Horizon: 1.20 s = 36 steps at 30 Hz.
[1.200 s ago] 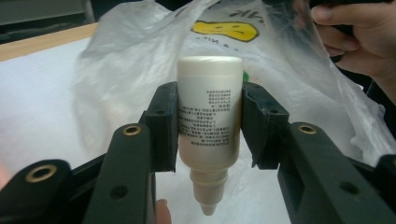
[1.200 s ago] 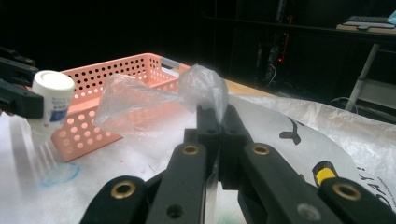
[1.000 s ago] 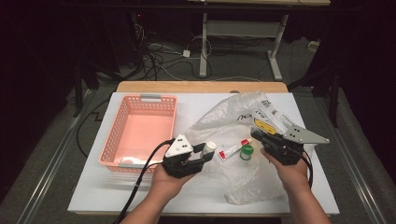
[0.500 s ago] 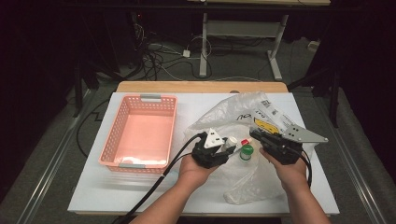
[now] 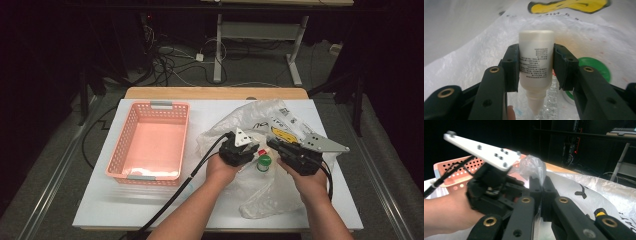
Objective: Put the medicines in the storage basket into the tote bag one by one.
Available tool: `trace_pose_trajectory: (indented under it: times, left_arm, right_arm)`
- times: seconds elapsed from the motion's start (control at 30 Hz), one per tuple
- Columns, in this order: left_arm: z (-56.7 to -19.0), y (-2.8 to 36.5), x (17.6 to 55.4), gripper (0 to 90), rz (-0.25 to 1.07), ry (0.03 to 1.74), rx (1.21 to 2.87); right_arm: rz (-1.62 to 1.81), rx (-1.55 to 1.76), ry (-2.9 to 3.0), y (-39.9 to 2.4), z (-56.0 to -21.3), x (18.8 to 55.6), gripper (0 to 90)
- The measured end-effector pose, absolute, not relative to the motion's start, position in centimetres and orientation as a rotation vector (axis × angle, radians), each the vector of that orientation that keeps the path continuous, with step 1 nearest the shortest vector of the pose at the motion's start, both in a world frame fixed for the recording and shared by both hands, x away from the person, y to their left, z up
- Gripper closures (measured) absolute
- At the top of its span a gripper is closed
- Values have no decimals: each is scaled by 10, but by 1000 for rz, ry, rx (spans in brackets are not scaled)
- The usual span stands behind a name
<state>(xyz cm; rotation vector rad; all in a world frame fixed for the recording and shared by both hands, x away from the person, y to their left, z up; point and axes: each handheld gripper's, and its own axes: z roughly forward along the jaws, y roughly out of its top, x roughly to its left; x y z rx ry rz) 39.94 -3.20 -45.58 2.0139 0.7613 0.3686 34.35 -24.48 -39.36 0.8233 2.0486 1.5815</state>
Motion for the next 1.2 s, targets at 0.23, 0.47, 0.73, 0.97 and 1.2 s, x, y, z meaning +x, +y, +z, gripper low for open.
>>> trace_pose_trajectory:
  times: [0.23,0.47,0.73,0.97,1.2]
  left_arm:
    - [-465,-36,412,574,332,790,2012]
    - [-469,-43,417,573,298,797,1994]
    - [-458,-42,409,427,292,779,2000]
    - [-452,-26,385,426,263,711,1991]
    - [-454,7,340,426,246,673,1999]
  right_arm:
    - [1578,826,2046,-245,-394,343,900]
    - [1578,827,2048,-245,-395,343,900]
    - [1583,838,2041,-248,-395,343,900]
    - [1578,833,2045,-247,-394,342,900]
    - [1574,837,2035,-250,-392,341,900]
